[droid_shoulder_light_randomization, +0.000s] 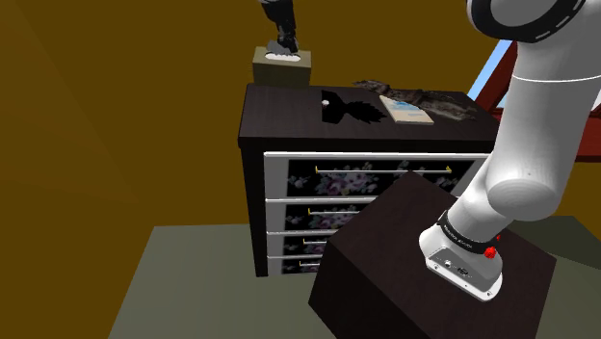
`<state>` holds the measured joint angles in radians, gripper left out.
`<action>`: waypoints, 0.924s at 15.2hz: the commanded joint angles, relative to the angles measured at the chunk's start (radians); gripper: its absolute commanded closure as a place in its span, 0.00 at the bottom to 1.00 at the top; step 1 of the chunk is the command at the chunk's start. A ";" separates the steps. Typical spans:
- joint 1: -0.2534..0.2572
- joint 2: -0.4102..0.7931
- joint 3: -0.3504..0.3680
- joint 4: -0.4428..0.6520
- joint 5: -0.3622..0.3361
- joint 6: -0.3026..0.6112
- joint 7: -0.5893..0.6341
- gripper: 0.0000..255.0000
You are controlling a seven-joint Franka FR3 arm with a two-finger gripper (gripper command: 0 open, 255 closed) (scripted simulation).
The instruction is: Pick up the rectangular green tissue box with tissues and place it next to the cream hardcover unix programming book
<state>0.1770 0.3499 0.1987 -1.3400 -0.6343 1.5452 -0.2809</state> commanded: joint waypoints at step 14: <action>-0.093 -0.262 -0.033 -0.266 0.040 0.073 -0.096 1.00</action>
<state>0.0987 0.1306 0.1724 -1.5462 -0.6002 1.5914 -0.3686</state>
